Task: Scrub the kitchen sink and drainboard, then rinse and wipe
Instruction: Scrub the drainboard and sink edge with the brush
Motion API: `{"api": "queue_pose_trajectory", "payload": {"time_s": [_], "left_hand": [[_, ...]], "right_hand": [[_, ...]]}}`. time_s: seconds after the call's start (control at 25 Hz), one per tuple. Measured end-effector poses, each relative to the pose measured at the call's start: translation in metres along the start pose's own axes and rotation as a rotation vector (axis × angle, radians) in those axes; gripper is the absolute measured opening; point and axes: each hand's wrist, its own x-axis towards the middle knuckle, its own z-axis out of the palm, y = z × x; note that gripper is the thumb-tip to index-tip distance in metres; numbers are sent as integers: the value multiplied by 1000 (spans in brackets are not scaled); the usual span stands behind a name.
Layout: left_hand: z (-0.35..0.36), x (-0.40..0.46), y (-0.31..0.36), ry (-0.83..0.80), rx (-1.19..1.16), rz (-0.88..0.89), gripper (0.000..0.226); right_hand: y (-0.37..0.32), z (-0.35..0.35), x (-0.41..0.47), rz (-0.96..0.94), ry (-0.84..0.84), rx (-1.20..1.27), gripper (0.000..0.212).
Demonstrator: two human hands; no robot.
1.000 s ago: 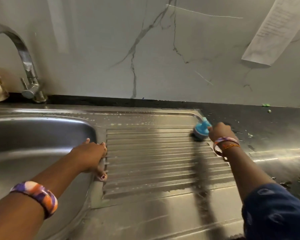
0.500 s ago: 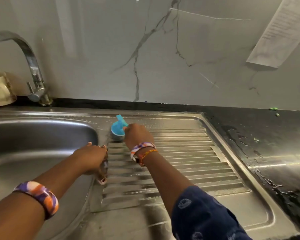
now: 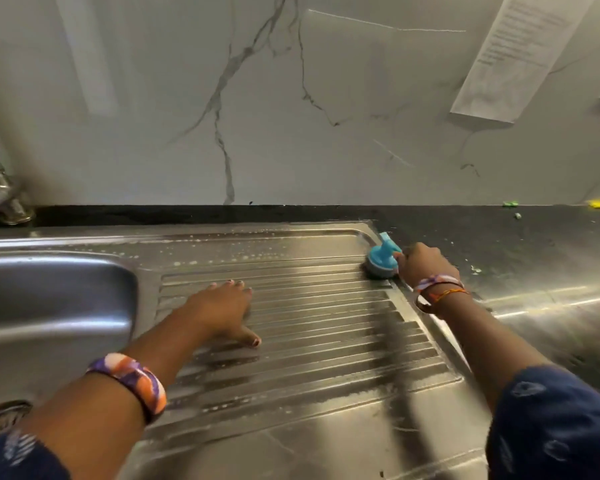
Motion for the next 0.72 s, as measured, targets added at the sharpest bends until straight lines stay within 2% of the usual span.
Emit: {"api": "queue_pose_trajectory", "payload": {"time_s": [0.12,0.2,0.28,0.4,0.52,0.6,0.72], "left_hand": [[-7,30,31,2,-111,-7,98],[-8,45,41,-4,-149,-34,90],[-9,53,50,-41,-105,-70,75],[-18,56,60,-82,-27,-101,66],[-24,58,69,-114,25,-139,60],[-30,57,72,-121,33,-172,54],[-34,53,78,-135,37,-176,52]], "right_hand": [[36,-6,-33,-39,-55,-24,37],[51,-8,-64,-94,-3,-128,36],[50,-8,-75,-177,121,-304,36],[13,1,-30,-267,185,-407,33],[-35,9,33,-333,147,-312,31],[-48,7,62,-296,63,-174,32],[-21,-15,56,-200,-73,-34,36]]}}
